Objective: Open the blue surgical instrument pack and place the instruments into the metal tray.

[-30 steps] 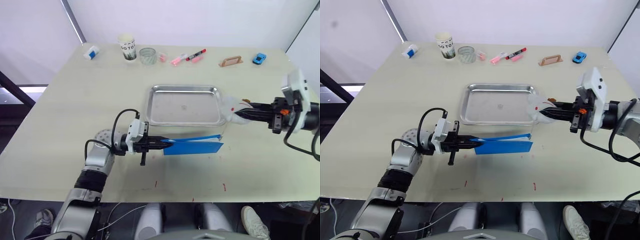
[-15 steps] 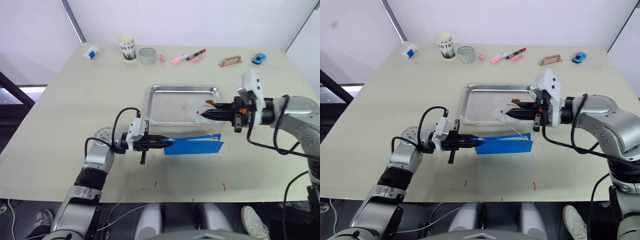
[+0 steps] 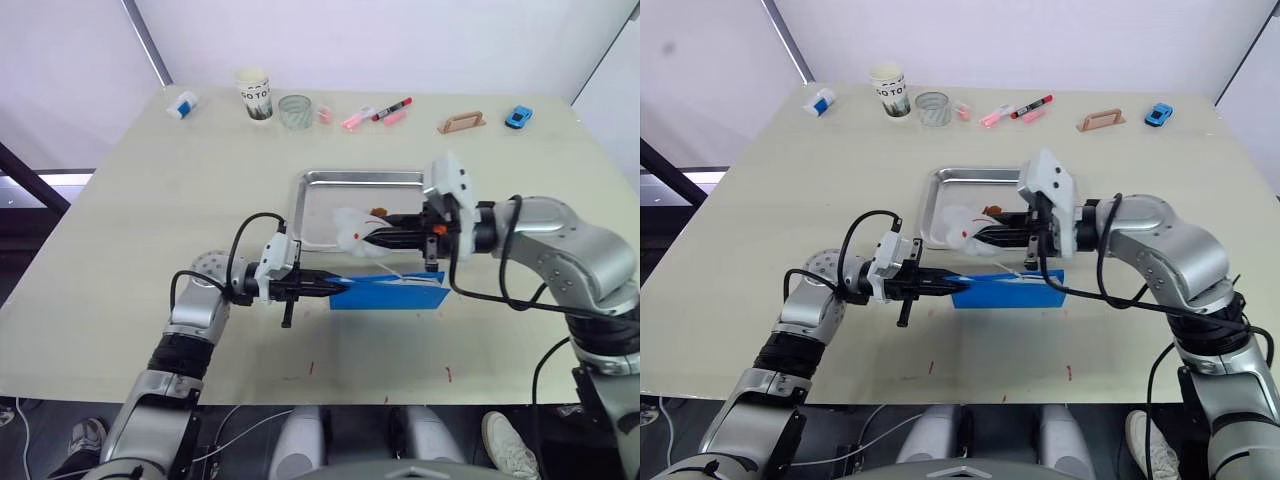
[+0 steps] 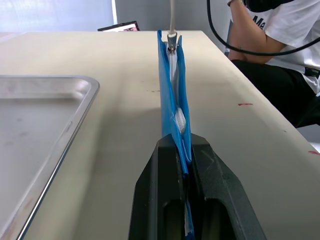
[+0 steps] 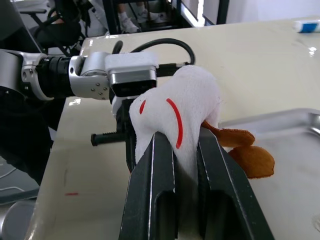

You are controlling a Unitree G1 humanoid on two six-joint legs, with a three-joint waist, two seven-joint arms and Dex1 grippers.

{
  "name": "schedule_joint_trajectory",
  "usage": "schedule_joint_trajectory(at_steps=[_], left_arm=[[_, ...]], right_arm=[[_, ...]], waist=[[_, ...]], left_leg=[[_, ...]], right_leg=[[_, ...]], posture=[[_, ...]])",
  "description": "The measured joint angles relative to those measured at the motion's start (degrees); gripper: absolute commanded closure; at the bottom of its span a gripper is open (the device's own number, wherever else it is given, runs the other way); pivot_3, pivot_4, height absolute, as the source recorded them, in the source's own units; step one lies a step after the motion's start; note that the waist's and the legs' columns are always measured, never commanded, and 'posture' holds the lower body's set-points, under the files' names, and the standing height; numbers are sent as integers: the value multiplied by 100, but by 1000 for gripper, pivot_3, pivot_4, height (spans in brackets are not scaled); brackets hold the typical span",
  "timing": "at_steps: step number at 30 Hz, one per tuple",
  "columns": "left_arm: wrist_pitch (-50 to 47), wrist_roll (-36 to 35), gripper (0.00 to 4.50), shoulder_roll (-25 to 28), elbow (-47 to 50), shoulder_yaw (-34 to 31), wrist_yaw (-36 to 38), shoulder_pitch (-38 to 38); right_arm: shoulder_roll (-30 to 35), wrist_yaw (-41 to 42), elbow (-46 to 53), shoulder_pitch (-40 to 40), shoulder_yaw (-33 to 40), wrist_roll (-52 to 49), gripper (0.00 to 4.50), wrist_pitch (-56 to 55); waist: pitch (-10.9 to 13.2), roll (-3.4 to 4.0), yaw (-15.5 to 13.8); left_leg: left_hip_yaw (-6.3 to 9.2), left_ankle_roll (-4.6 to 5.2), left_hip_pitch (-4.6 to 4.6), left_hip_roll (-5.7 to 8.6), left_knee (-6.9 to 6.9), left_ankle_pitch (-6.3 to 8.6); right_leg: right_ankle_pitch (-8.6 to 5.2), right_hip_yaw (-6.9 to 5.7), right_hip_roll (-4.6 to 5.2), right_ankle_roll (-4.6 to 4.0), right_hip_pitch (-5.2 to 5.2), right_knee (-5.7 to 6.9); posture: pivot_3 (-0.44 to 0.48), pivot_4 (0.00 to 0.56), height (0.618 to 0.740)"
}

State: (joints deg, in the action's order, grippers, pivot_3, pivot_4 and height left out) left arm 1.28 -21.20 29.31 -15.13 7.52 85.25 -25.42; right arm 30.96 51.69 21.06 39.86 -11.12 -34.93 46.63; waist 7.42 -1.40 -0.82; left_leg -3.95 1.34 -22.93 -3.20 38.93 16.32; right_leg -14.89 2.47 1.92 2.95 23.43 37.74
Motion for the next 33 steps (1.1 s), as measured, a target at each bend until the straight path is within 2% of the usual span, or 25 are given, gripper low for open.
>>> schedule_joint_trajectory(at_steps=[15, 20, 22, 23, 24, 33], left_arm=[[43, -24, 4500, 11, 210, -45, -51, 213], [110, -34, 4500, -40, 82, -51, -64, 165], [123, -43, 4500, -70, -4, -72, -93, 139], [76, -53, 4500, -127, -153, -119, -178, 83], [77, -56, 4500, -138, -170, -128, -180, 81], [18, -77, 4500, -151, -149, -115, -201, 73]], right_arm=[[-96, 65, -143, 3, -92, 235, 4428, -172], [14, 103, 82, -175, -17, 146, 4428, -169], [181, 190, 308, -393, 43, 23, 4428, -155], [465, 272, 745, -848, 149, -139, 4428, -42], [528, 266, 847, -974, 162, -145, 4428, -40], [1067, 274, 1279, -1946, -212, 430, 4428, -486]], waist=[[0, 0, 8], [-1, -1, -12], [-2, -2, -11], [-3, -2, -7], [-4, -1, 16], [-7, -3, 10]], left_leg=[[-1, 0, 2, 0, 0, 0], [5, 0, 1, 0, 0, 0], [3, 1, 1, 0, 1, 0], [3, 1, 1, 1, 1, 1], [4, 1, 5, 1, 1, 1], [4, 1, 6, 1, 2, 1]], right_leg=[[0, 0, 0, 0, 0, 1], [0, -6, 1, 0, -3, -1], [0, -5, 1, 0, -4, -5], [0, -5, 3, 0, -5, -4], [0, -3, 0, -1, -5, 0], [-1, -3, 1, 0, -7, -3]], posture=[[0, 150, 740], [0, 150, 740], [0, 150, 740], [0, 150, 740], [0, 150, 740], [0, 150, 740]])
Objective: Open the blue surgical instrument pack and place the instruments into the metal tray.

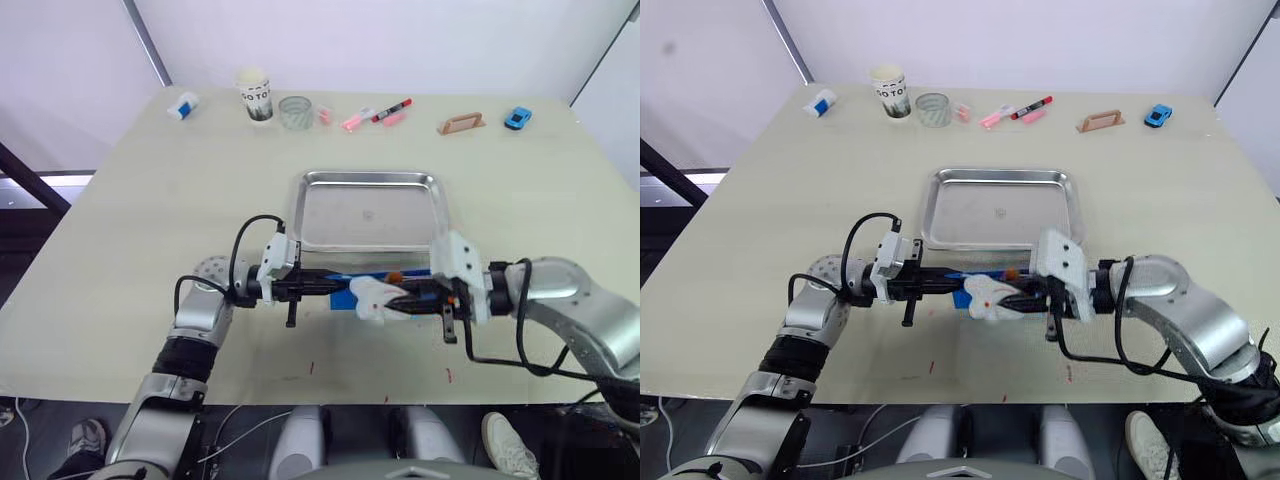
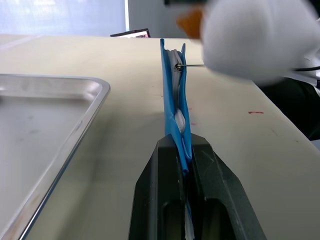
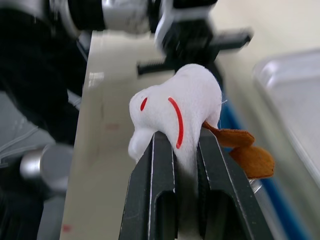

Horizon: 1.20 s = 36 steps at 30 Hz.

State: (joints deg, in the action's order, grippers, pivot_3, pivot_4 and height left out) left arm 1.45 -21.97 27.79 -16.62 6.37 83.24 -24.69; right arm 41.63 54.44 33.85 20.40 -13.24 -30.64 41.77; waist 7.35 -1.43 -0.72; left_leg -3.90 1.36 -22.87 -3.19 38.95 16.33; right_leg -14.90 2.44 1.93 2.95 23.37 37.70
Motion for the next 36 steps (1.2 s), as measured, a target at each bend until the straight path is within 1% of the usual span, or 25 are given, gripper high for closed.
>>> schedule_joint_trajectory(at_steps=[2, 3, 4, 6, 7, 8, 10, 14, 16, 19, 20, 21, 24, 26, 30, 36], left_arm=[[-37, 1, 4500, -1, 6, 27, -3, -24], [-73, 4, 4500, 0, 8, 38, -11, -43], [-73, 4, 4500, 0, 8, 38, -11, -43], [-88, 24, 4500, 1, 8, 51, -12, -71], [-87, 44, 4500, 5, 8, 53, -15, -86], [-84, 57, 4500, 5, 7, 56, -19, -99], [-42, 71, 4500, 7, 7, 66, 6, -106], [29, 96, 4500, 12, 1, 70, 33, -113], [51, 100, 4500, 13, 1, 70, 39, -112], [59, 95, 4500, 12, 2, 71, 49, -103], [62, 93, 4500, 11, 4, 72, 51, -101], [70, 90, 4500, 12, 6, 72, 60, -98], [142, 87, 4500, 29, 8, 70, 94, -82], [210, 90, 4500, 32, 7, 70, 126, -74], [304, 90, 4500, 37, 7, 67, 154, -52], [319, 52, 4500, 54, 31, 84, 168, -27]], right_arm=[[20, 34, -13, -1, -66, 138, 3601, -170], [35, 77, -33, -1, -133, 216, 2892, -250], [35, 77, -33, -1, -133, 216, 2774, -250], [99, 185, -81, -34, -199, 309, 1855, -405], [119, 259, -88, -51, -202, 323, 1516, -459], [139, 314, -85, -66, -202, 305, 1026, -461], [326, 548, -36, -115, -191, 165, 447, -450], [418, 775, 54, -144, -20, -192, 447, -393], [421, 792, 200, -150, 305, -606, 447, -266], [413, 719, 256, -203, 629, -954, 447, -173], [419, 686, 260, -260, 745, -1000, 447, -187], [438, 642, 254, -337, 893, -1021, 199, -200], [603, 576, 123, -498, 1405, -1115, 199, -203], [740, 561, 54, -613, 1603, -1027, 199, -294], [699, 532, -384, -825, 1572, -584, 199, -737], [35, 894, -1979, -759, 901, 384, 199, -2197]], waist=[[0, 0, -12], [0, 0, -15], [0, 0, -15], [0, -1, -19], [0, -1, -17], [0, -1, -16], [1, -1, -19], [1, -1, -19], [1, -2, -15], [1, -2, -17], [1, -2, -19], [1, -2, -19], [1, -1, -10], [1, -2, -11], [2, -2, -5], [3, 0, -10]], left_leg=[[2, 0, 0, 0, 1, 0], [2, 0, 0, 1, 1, 0], [2, 0, 0, 1, 1, 0], [3, 0, -1, 1, 2, 0], [4, 0, -1, 1, 2, 0], [4, 0, -1, 1, 2, 0], [4, 0, -2, 1, 2, 0], [6, 0, -1, 1, 2, 0], [10, 0, -2, 1, 2, 0], [28, 0, -2, 1, 2, 0], [34, 0, -2, 1, 2, 0], [34, 0, -2, 2, 2, 0], [35, 0, -2, 2, 2, 0], [35, 0, -2, 2, 2, 0], [32, 0, -2, 2, 2, 0], [10, 0, -1, 2, 3, 0]], right_leg=[[0, -1, 0, 0, -1, 0], [0, -1, 0, 0, -2, -2], [0, -1, 0, 0, -2, -2], [0, -2, 0, 0, -3, -3], [0, -3, 0, 0, -3, -3], [0, -3, 0, 0, -3, -3], [0, -3, 0, 0, -3, -5], [0, -4, 0, 0, -4, -4], [0, -4, 1, 0, -5, -5], [0, -6, 0, 0, -6, -5], [0, -6, 0, 0, -6, -6], [0, -6, 1, 0, -6, -6], [0, -5, 0, 0, -6, -5], [0, -7, -1, 0, -6, -6], [0, -5, -2, 0, -6, -5], [0, -4, -5, 0, -6, -6]], posture=[[0, 150, 740], [0, 150, 740], [0, 150, 740], [0, 150, 740], [0, 150, 740], [0, 150, 740], [0, 150, 740], [0, 150, 740], [0, 150, 740], [0, 150, 740], [0, 150, 740], [0, 150, 740], [0, 150, 740], [0, 150, 740], [0, 150, 740], [0, 150, 740]])
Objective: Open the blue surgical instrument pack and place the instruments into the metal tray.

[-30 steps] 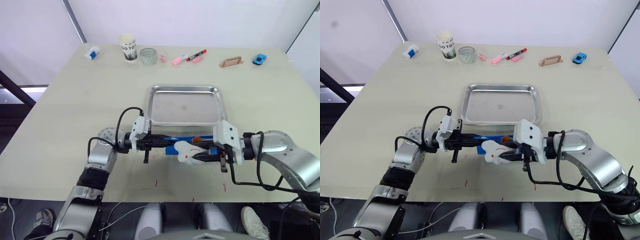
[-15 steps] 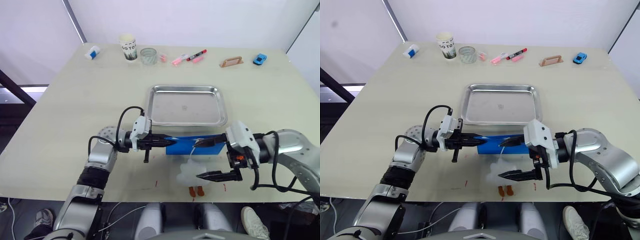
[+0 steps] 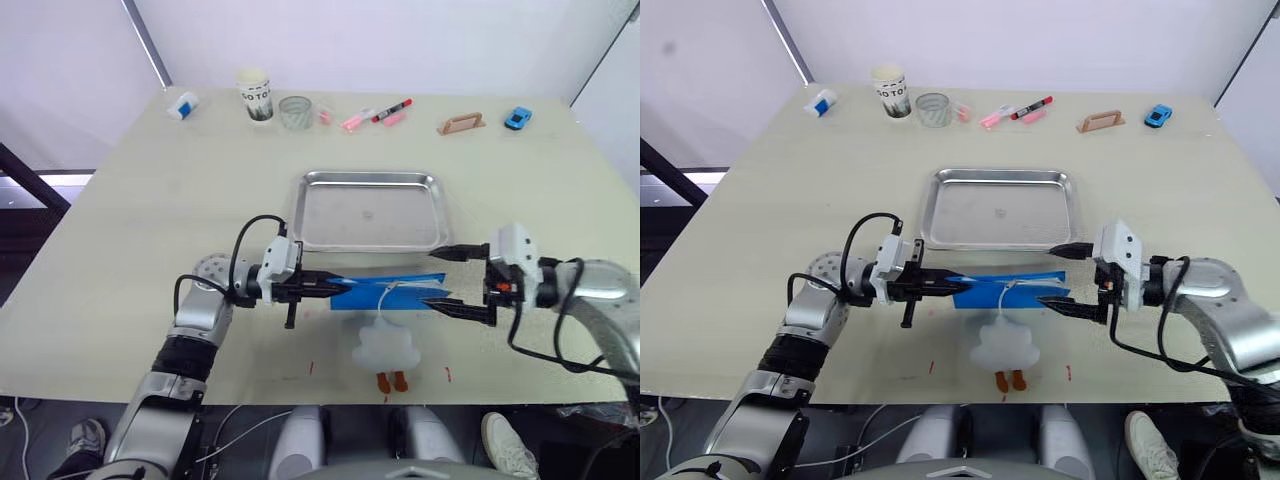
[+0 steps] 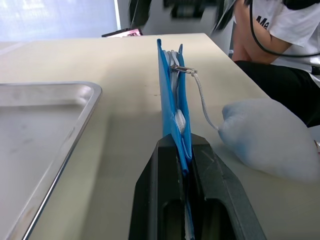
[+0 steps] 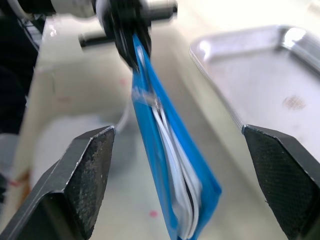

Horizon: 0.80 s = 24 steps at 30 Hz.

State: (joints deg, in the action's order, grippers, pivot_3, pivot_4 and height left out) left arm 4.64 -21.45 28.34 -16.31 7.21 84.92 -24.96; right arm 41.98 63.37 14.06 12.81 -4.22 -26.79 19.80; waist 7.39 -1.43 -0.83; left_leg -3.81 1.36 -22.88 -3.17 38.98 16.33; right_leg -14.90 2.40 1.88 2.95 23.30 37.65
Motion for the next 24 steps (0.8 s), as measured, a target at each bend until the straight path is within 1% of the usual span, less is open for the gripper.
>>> schedule_joint_trajectory(at_steps=[2, 6, 11, 24], left_arm=[[-27, -5, 4500, 13, 4, -1, 0, -3], [-70, -7, 4500, 41, 56, 1, -4, -2], [-236, -9, 4500, 115, 249, 4, -22, 43], [-387, -25, 4500, 150, 339, 4, -23, 67]], right_arm=[[-117, 207, -402, 11, -35, 64, 199, -267], [-342, 563, -783, 64, 23, -173, 199, -438], [-389, 757, -796, 119, 32, -282, 199, -503], [-411, 762, -967, 240, 35, -143, 199, -550]], waist=[[1, 2, 4], [1, 2, 9], [1, 3, 9], [2, 3, 9]], left_leg=[[-2, 0, 1, 0, 0, 0], [-1, 0, 2, -2, 0, 0], [-1, 0, 1, -2, 0, 0], [-3, 0, 2, -2, 0, 0]], right_leg=[[0, 2, 0, 0, 0, 0], [0, 2, -1, 0, 0, 2], [0, 2, -1, 0, 0, 2], [0, 2, -1, 0, 0, 2]], posture=[[0, 150, 740], [0, 150, 740], [0, 150, 740], [0, 150, 740]])
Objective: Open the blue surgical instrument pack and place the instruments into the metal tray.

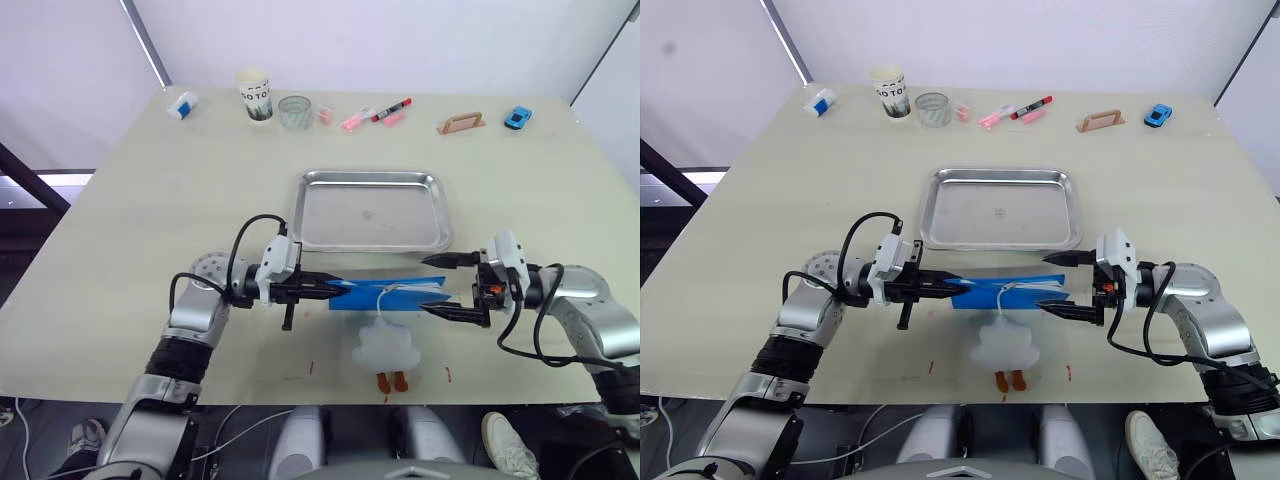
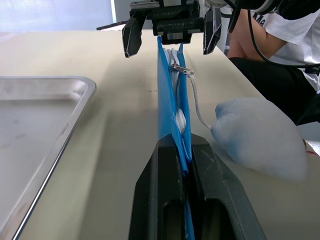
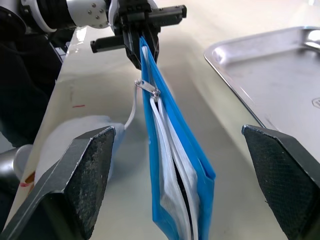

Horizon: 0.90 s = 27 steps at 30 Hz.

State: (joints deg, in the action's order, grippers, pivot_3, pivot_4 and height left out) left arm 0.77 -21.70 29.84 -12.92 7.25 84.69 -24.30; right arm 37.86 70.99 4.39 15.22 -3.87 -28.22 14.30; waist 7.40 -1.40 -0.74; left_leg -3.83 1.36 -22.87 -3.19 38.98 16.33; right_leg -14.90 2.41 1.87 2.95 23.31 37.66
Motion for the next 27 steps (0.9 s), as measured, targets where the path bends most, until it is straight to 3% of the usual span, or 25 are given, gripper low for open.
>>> schedule_joint_trajectory(at_steps=[6, 7, 11, 14, 16, 18, 27], left_arm=[[9, 5, 4500, 0, -5, 0, 10, -3], [20, 6, 4500, 0, -10, 0, 14, -3], [135, 10, 4500, -2, -125, 0, 62, -18], [199, 10, 4500, -4, -173, -1, 82, -31], [242, 8, 4500, -7, -213, -2, 91, -44], [255, 6, 4500, -8, -240, -3, 99, -58], [365, -34, 4500, -22, -357, -5, 124, -75]], right_arm=[[-47, -4, -74, 0, -4, 104, 199, -88], [-70, -5, -79, 0, -4, 105, 418, -87], [-99, -5, -91, 1, -11, 113, 1505, -87], [-100, 9, -97, 3, -24, 129, 2649, -88], [-100, 63, -103, 7, -61, 150, 3798, -110], [-101, 96, -106, 7, -65, 171, 4430, -123], [-138, 195, -156, 53, -69, 263, 4477, -213]], waist=[[0, 0, 0], [0, 0, 0], [0, 0, 0], [0, 0, 1], [0, 0, 0], [0, 0, 1], [0, 0, 3]], left_leg=[[0, 0, 0, 0, 0, 0], [0, 0, 0, 0, 0, 0], [0, 0, 0, 0, 0, 0], [0, 0, 1, 0, 0, 0], [0, 0, 1, 0, 0, 0], [0, 0, 1, 0, 0, 0], [0, 0, 3, 0, 0, 0]], right_leg=[[0, 0, 0, 0, 0, 0], [0, 0, 0, 0, 0, 0], [0, 0, 0, 0, 0, 0], [0, 0, 0, 0, 0, 1], [0, 0, -1, 0, 0, 1], [0, 0, -1, 0, 0, 1], [0, 1, -1, 0, 0, 2]], posture=[[0, 150, 740], [0, 150, 740], [0, 150, 740], [0, 150, 740], [0, 150, 740], [0, 150, 740], [0, 150, 740]])
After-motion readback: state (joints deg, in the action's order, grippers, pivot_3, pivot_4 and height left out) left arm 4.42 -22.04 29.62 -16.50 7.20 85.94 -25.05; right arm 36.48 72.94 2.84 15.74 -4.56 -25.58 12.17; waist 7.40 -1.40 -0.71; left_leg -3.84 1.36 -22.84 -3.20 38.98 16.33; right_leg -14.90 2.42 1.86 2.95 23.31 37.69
